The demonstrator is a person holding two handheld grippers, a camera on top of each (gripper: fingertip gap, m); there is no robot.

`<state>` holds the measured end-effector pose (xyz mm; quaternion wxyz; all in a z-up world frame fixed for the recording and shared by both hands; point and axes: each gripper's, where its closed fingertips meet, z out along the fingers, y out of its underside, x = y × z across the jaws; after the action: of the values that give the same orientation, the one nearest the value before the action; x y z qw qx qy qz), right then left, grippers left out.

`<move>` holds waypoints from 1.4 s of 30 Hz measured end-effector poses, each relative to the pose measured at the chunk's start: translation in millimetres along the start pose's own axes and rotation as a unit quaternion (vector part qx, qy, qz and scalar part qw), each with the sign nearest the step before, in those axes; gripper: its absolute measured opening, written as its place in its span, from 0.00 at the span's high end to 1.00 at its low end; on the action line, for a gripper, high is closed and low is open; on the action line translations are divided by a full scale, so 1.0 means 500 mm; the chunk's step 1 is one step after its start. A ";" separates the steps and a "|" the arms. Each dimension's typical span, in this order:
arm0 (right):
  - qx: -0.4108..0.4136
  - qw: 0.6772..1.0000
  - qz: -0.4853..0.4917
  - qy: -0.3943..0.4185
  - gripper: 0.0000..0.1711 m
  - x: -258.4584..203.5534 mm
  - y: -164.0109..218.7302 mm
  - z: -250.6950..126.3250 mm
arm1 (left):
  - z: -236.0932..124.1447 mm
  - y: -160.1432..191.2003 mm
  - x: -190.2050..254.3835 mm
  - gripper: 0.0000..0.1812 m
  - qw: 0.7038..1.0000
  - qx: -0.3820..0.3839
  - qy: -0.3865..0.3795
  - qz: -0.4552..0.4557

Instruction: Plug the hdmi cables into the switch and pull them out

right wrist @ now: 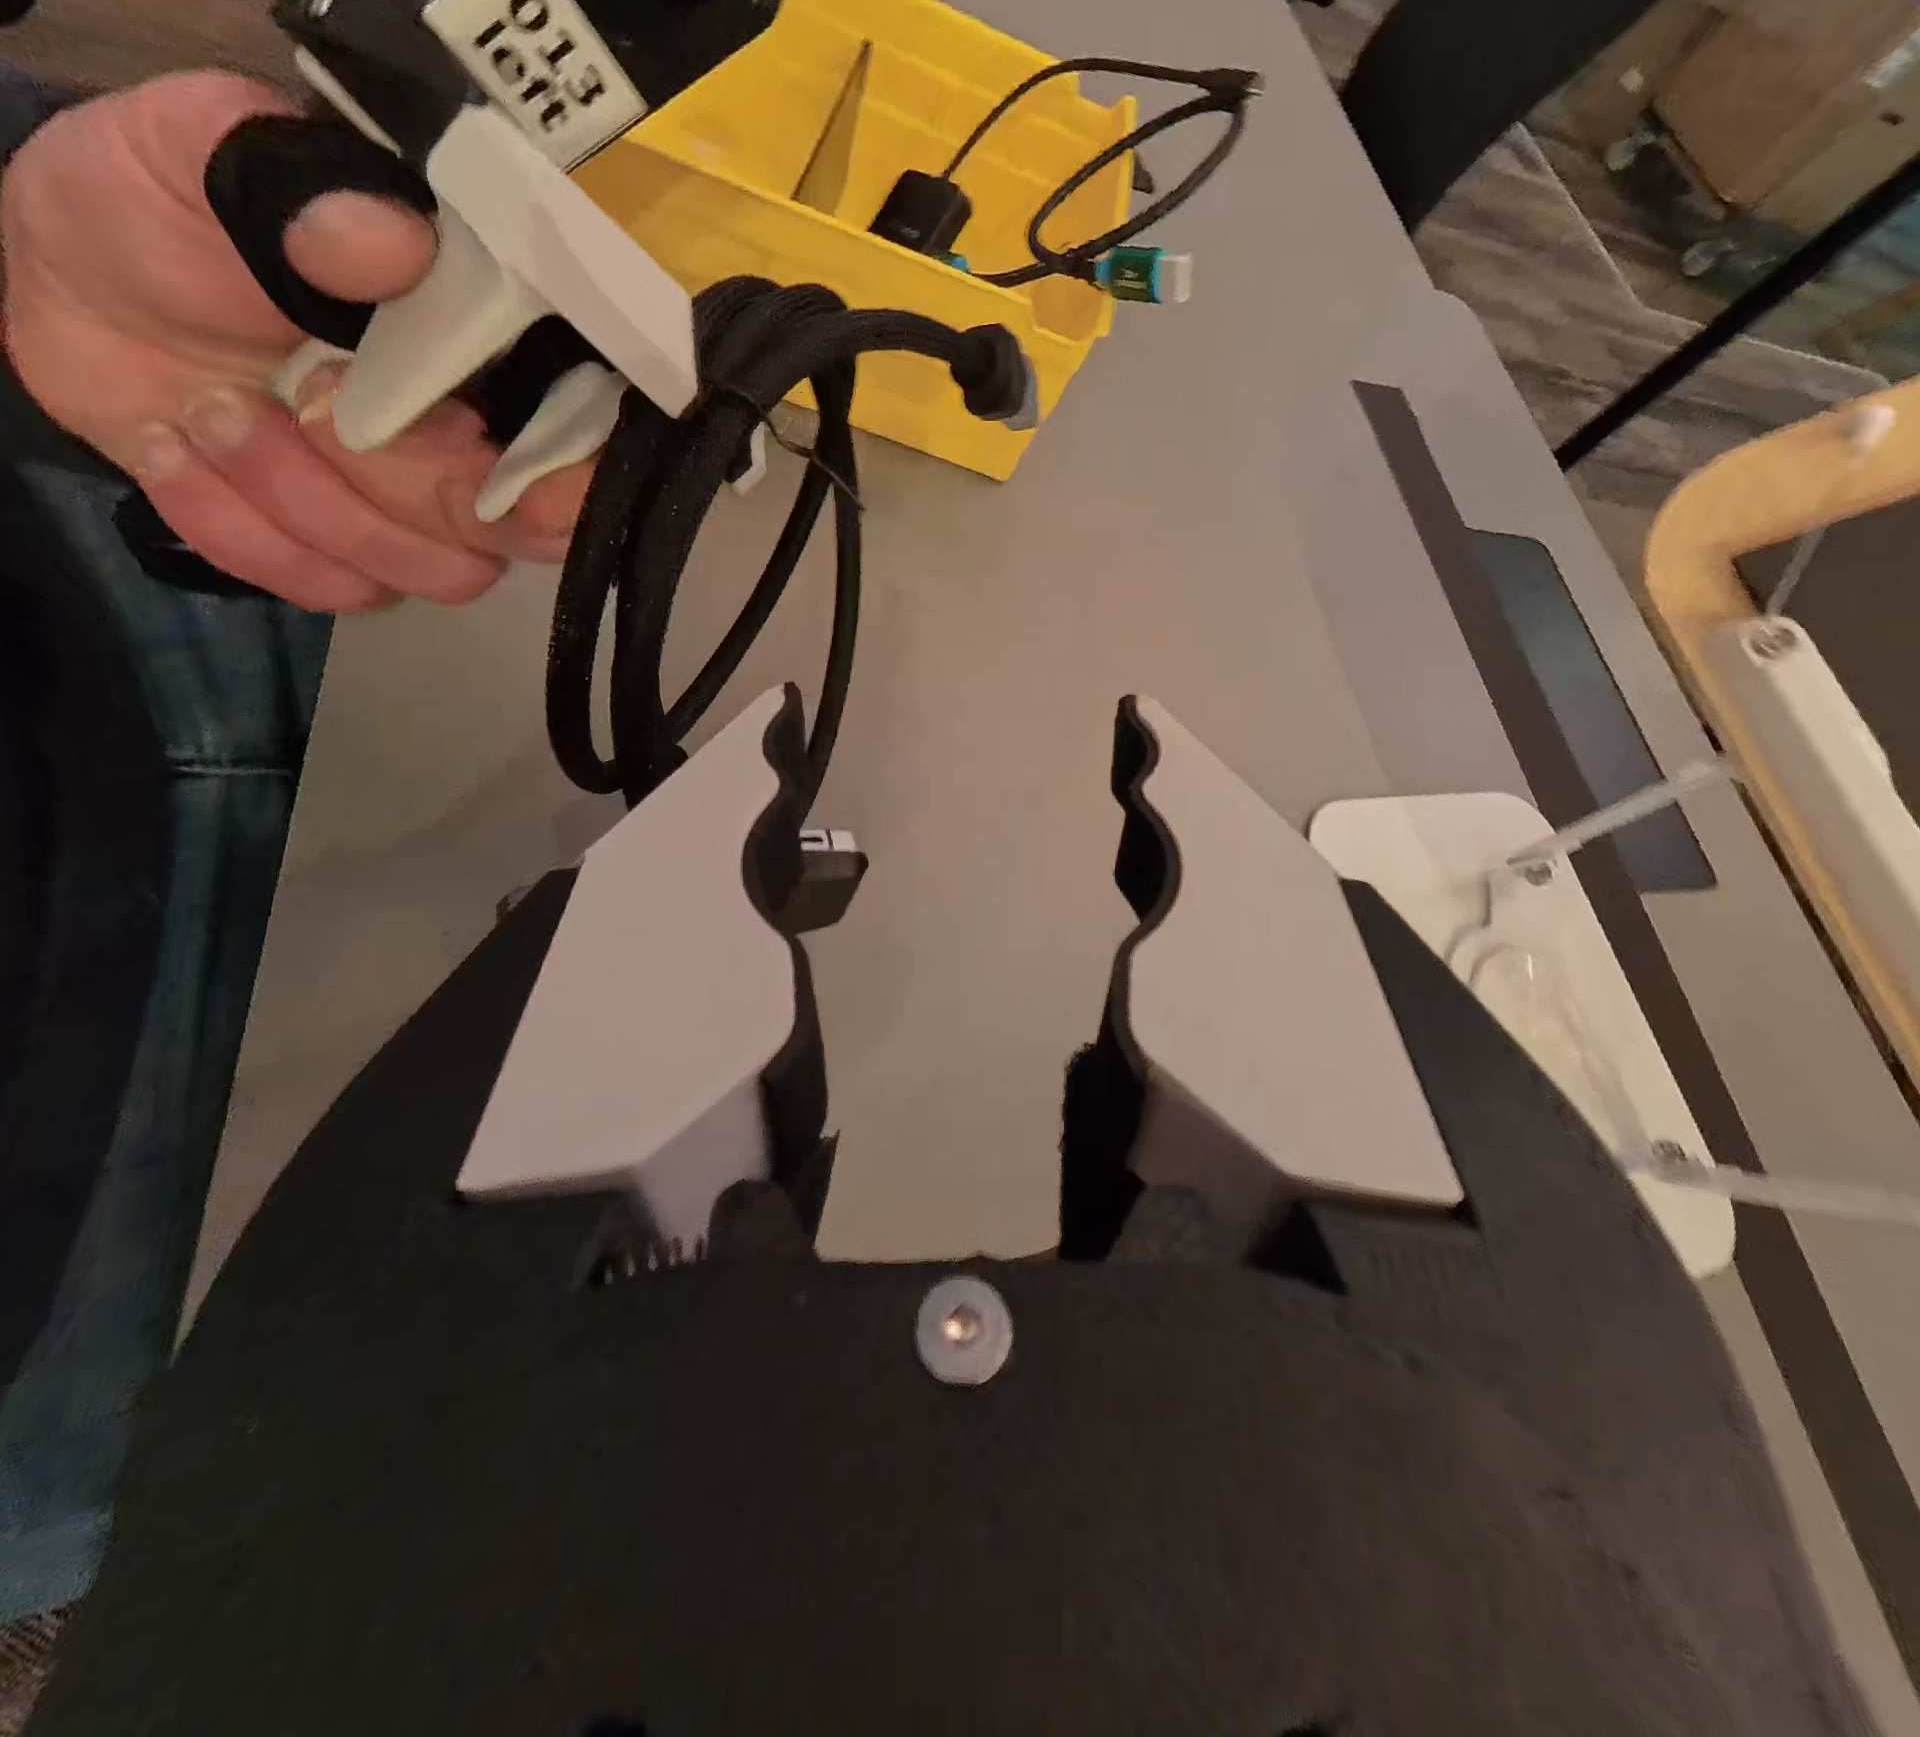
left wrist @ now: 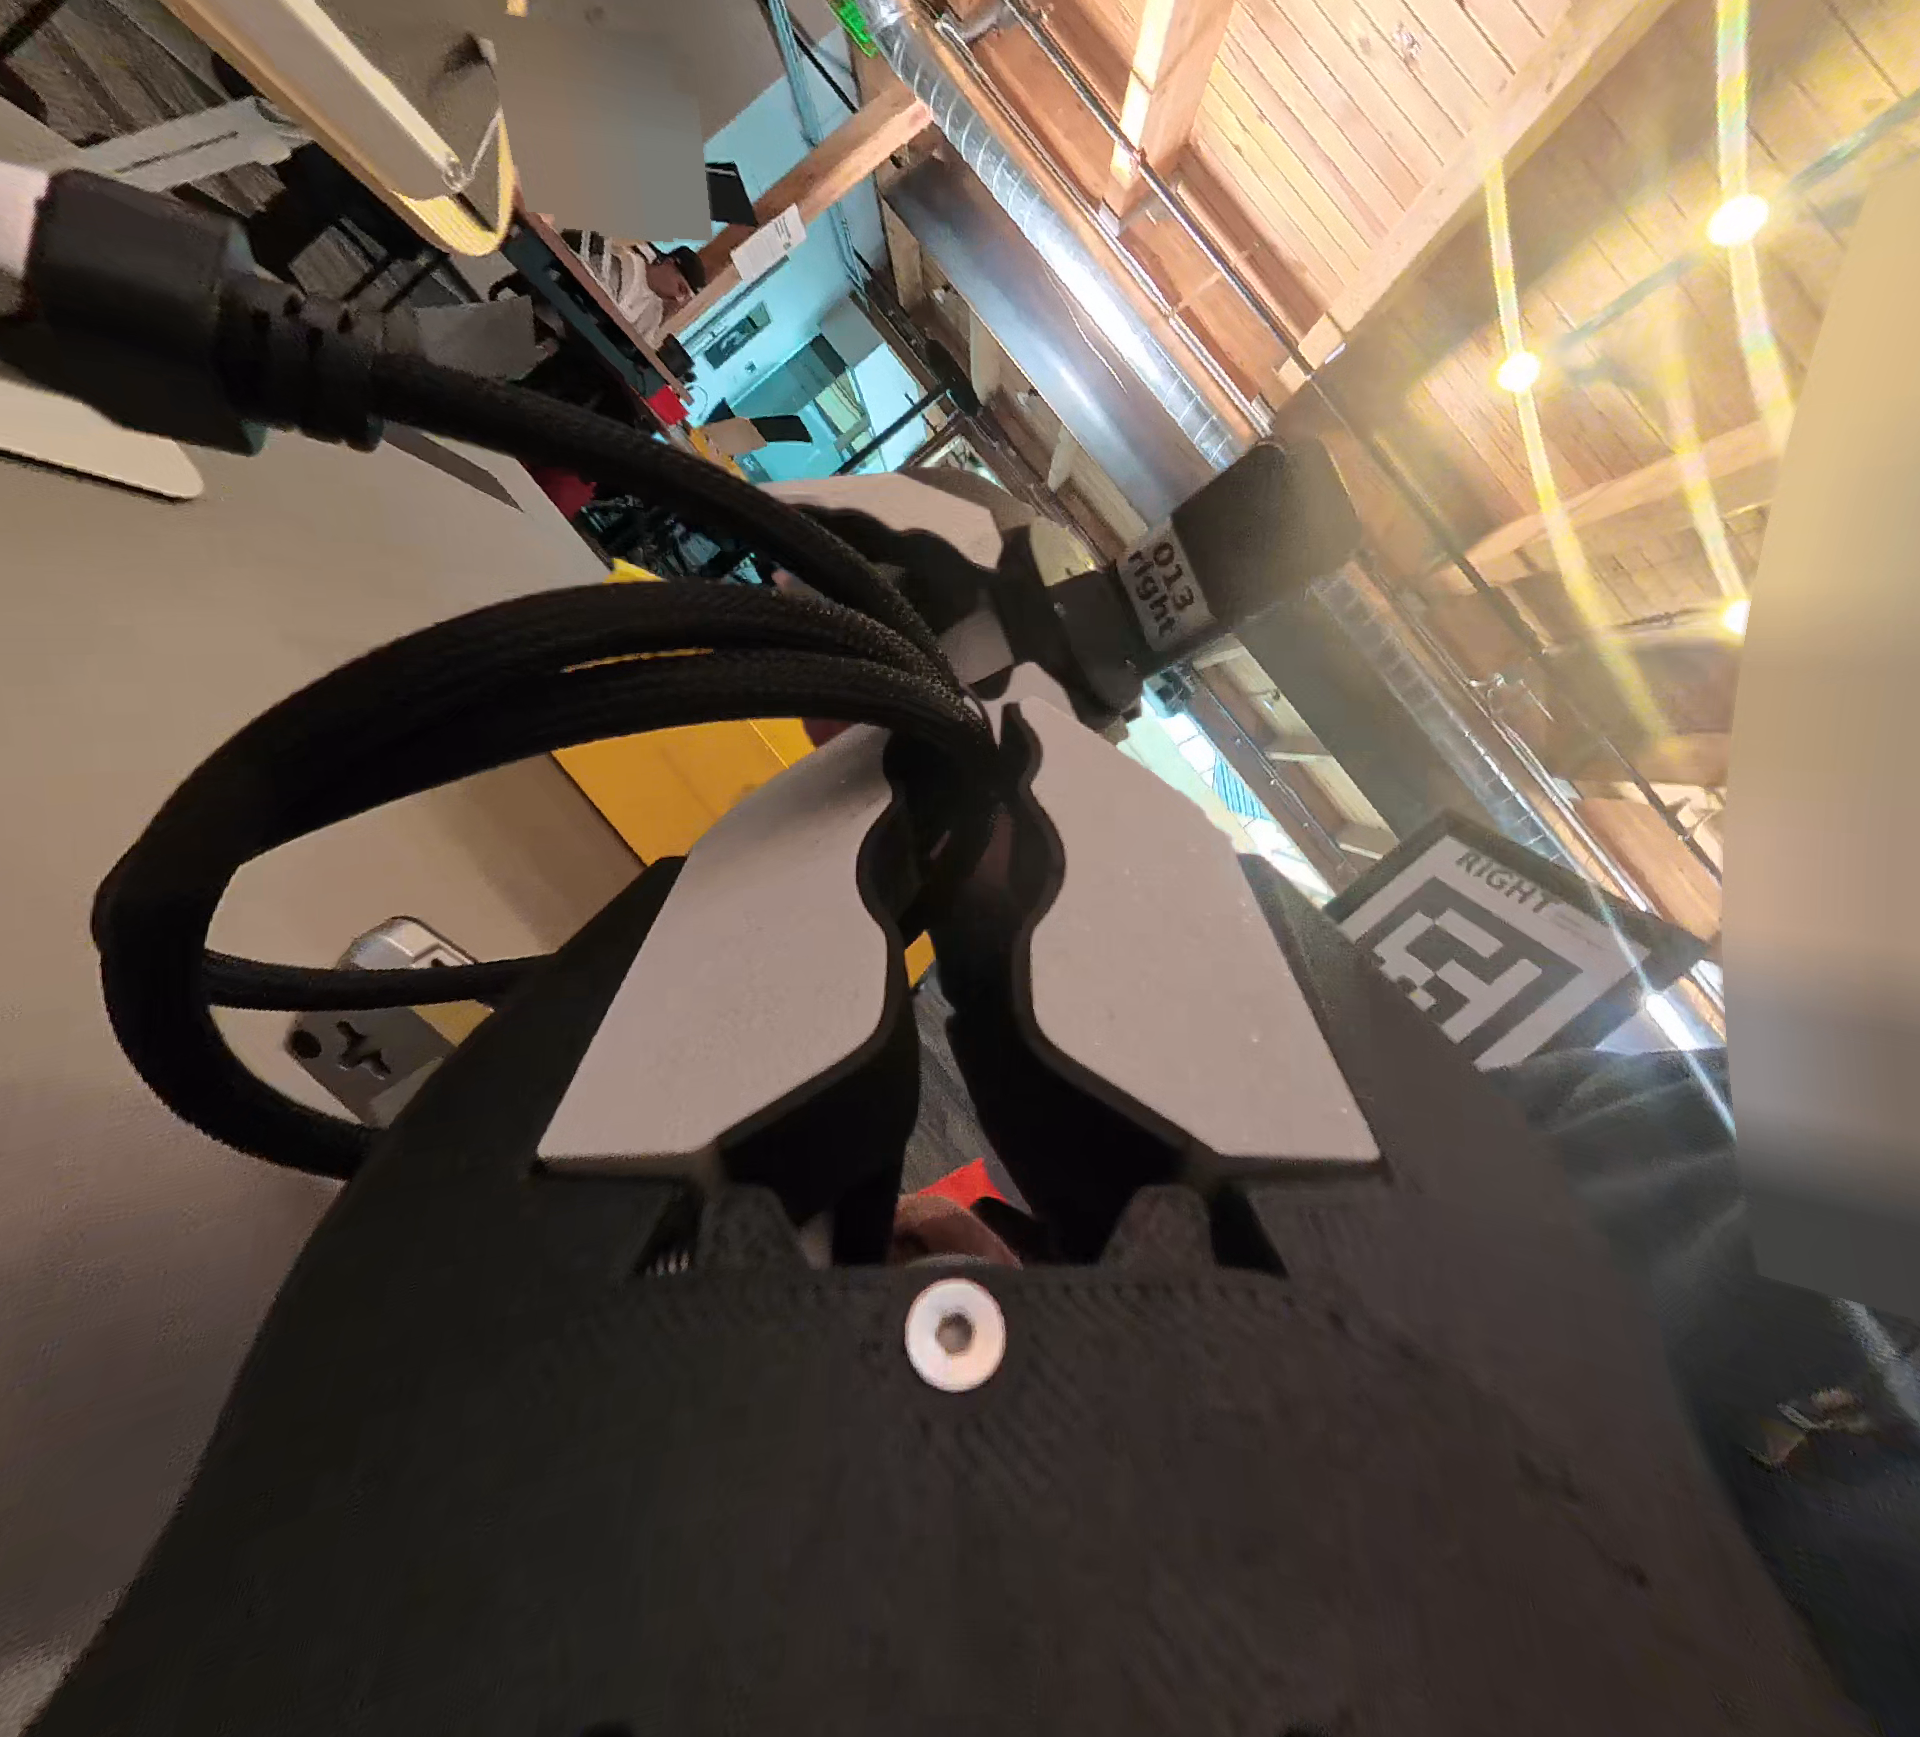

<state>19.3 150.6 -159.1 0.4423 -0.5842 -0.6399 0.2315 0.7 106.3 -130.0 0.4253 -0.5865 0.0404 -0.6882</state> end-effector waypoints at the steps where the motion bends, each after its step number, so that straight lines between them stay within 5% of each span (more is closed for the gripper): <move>1: -0.001 1.000 -0.003 -0.020 0.64 -0.011 0.002 0.010 | 0.002 0.001 0.003 0.93 1.000 -0.003 0.001 0.004; 13: 0.054 0.991 0.012 -0.120 0.63 -0.078 -0.013 0.026 | 0.003 0.008 0.002 0.93 1.000 -0.012 0.014 0.003; 35: 0.067 0.988 -0.056 0.125 0.51 -0.067 -0.018 0.051 | 0.007 0.001 -0.020 0.93 0.999 0.037 -0.006 -0.022; 42: 0.108 0.990 -0.011 0.090 0.67 -0.085 -0.029 0.054 | 0.008 -0.013 -0.008 0.94 0.999 0.044 -0.003 -0.006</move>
<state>-14.3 113.3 -173.6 0.5615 -0.5443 -0.5749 0.2408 0.2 114.8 -128.2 0.4470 -0.5695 0.0054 -0.6898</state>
